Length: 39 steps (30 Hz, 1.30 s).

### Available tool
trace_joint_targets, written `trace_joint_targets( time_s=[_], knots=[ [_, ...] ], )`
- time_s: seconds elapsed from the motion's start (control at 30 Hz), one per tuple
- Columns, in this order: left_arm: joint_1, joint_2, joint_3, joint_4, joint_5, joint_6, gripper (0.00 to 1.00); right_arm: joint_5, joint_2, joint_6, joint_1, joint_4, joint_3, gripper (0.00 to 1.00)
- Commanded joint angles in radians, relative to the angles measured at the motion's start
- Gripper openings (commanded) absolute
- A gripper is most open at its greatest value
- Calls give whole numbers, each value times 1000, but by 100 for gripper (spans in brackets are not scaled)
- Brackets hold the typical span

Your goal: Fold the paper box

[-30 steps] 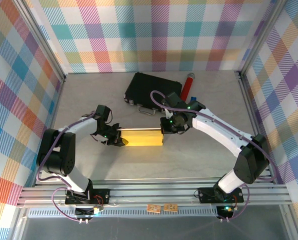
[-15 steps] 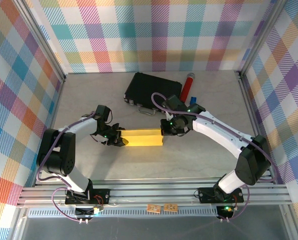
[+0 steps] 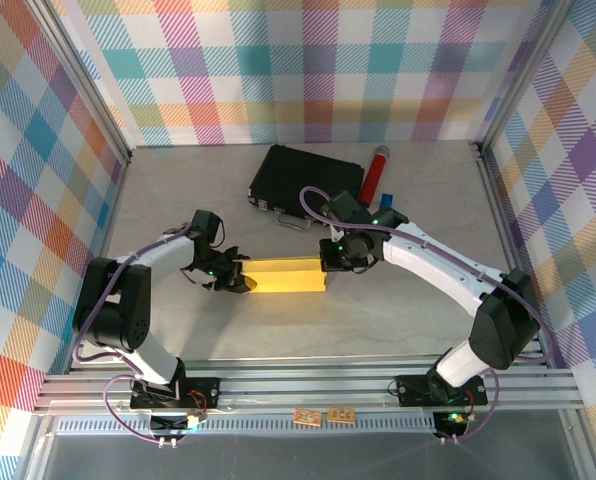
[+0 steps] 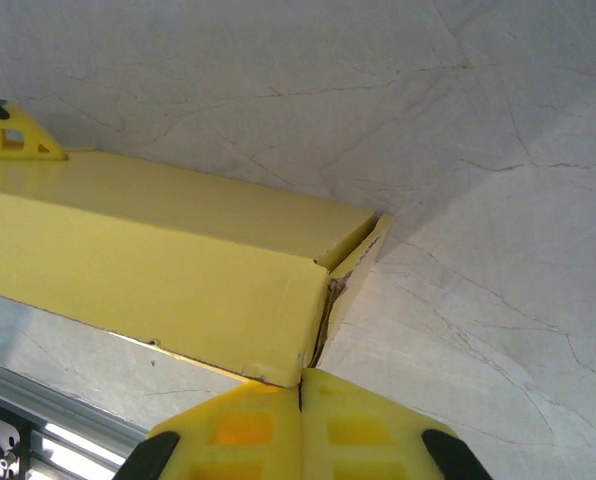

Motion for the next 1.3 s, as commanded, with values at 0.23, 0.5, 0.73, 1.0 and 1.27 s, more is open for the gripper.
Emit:
trace_joint_targets(
  time_s=[0.23, 0.5, 0.73, 1.0, 1.27],
  knots=[
    [9, 16, -1, -22, -83, 8, 19, 5, 20, -2, 3, -20, -40, 0],
    [11, 17, 2, -33, -92, 11, 16, -88, -18, 31, 1, -35, 2, 11],
    [10, 23, 9, -34, -95, 14, 15, -162, -57, 81, 0, -37, 38, 25],
    [11, 22, 9, -37, -95, 16, 14, -253, -85, 177, -43, 4, 54, 31],
    [11, 21, 6, -36, -96, 17, 14, -301, -112, 330, -132, 76, 9, 39]
  ],
)
